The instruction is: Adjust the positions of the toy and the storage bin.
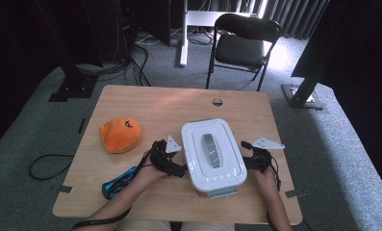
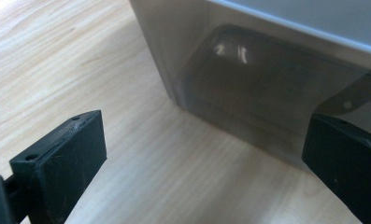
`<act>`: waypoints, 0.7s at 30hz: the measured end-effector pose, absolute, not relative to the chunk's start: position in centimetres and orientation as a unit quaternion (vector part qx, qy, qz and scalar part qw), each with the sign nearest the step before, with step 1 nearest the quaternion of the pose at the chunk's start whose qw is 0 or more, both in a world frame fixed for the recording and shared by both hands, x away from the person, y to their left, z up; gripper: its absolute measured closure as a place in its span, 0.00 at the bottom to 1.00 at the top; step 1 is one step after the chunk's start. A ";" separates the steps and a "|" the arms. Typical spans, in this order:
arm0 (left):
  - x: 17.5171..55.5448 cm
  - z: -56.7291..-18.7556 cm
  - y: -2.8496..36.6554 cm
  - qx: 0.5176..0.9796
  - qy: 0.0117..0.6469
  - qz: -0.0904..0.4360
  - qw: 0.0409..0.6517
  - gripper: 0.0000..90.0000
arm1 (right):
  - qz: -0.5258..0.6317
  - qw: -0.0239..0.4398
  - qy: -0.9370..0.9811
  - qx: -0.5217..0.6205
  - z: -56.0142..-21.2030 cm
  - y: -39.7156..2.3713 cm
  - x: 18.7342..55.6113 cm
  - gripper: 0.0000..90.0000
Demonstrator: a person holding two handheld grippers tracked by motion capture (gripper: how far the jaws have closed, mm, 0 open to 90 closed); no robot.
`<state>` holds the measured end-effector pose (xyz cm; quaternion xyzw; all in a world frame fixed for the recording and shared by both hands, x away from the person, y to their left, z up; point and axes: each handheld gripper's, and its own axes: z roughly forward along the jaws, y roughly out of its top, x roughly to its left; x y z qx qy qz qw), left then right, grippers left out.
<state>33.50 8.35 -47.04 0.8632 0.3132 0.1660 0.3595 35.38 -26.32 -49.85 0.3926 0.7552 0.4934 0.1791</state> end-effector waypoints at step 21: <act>31.5 -47.6 8.4 0.868 0.296 0.148 0.369 0.00 | 0.506 0.160 0.755 0.386 -50.1 -26.7 34.3 0.29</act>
